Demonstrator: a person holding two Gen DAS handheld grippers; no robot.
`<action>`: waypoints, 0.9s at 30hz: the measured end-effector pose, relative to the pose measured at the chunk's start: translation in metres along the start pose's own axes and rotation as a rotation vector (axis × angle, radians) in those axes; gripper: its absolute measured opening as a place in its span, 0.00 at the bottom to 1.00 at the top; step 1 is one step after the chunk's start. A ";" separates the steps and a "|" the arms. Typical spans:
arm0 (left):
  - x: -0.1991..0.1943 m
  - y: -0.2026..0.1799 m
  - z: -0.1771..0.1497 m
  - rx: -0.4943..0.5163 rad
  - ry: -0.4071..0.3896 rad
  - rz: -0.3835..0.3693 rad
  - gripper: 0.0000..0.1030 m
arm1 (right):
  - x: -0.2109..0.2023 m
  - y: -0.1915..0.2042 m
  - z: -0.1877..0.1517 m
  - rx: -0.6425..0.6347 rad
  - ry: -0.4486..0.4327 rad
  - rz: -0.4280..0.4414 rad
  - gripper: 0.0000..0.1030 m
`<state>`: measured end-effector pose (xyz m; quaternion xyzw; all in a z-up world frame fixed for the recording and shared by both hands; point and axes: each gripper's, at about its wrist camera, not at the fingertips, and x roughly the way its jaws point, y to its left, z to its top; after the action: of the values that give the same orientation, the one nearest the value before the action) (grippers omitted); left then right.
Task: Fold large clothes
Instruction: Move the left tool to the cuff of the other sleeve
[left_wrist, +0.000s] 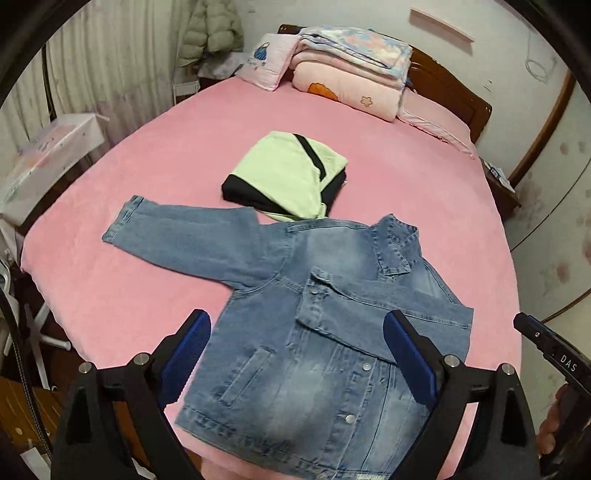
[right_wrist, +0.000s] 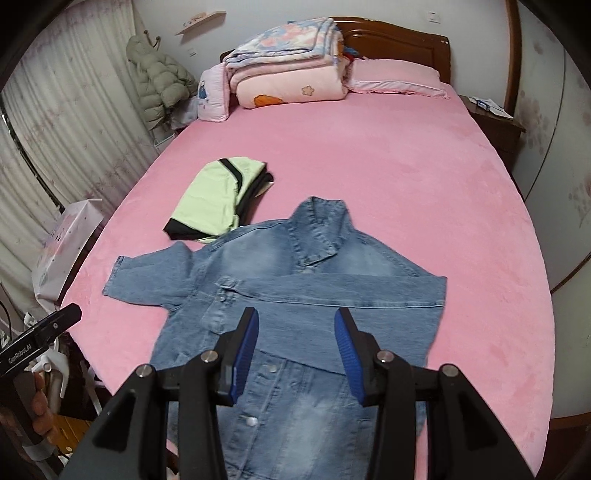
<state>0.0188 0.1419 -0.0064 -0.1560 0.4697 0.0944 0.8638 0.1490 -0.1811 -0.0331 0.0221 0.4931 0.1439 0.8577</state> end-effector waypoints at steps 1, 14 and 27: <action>0.001 0.012 0.003 -0.004 0.003 -0.004 0.91 | 0.000 0.010 0.001 -0.002 -0.003 0.015 0.42; 0.084 0.237 0.071 -0.190 0.033 -0.016 0.91 | 0.071 0.198 0.039 -0.044 -0.087 -0.033 0.42; 0.179 0.351 0.095 -0.264 0.148 0.008 0.91 | 0.199 0.357 0.058 -0.102 0.017 -0.020 0.42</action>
<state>0.0811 0.5066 -0.1717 -0.2730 0.5161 0.1470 0.7984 0.2125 0.2199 -0.1061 -0.0279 0.4927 0.1603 0.8549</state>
